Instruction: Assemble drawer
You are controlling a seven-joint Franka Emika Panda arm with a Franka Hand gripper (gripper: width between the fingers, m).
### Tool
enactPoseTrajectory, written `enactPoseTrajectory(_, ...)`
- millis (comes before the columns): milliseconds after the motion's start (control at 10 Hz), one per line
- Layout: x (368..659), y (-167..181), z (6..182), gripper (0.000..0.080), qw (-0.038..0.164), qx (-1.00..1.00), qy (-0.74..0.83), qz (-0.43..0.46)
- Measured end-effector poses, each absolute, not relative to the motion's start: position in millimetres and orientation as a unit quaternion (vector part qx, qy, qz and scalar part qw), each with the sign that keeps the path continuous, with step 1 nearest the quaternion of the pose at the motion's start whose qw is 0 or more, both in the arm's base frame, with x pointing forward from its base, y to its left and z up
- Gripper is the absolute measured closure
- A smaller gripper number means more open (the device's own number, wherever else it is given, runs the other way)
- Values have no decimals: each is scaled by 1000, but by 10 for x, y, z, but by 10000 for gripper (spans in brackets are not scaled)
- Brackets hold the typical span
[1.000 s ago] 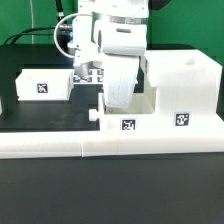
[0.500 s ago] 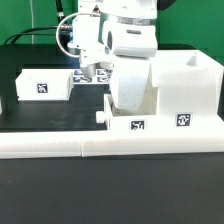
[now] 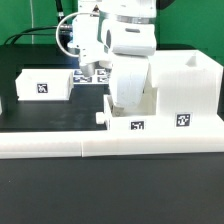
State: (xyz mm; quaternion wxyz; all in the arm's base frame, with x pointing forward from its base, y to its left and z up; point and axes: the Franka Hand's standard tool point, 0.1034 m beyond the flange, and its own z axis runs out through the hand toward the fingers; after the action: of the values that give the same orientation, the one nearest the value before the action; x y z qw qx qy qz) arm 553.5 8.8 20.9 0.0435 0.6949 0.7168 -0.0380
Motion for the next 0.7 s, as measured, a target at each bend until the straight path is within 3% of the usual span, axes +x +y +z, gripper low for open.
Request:
enactPoseTrajectory(100,5551,87,264,352,44,696,715,-40)
enactPoseTrajectory(200,5575,77,337,203,44,697,714,-43)
enactPoseTrajectory(300,5593,66,407,161,45,698,713,-44)
enactPoseTrajectory(600,5657,-154,711,153,46,689,721,-59)
enactPoseTrajectory(700,5656,-276,734,151,48,691,719,-59)
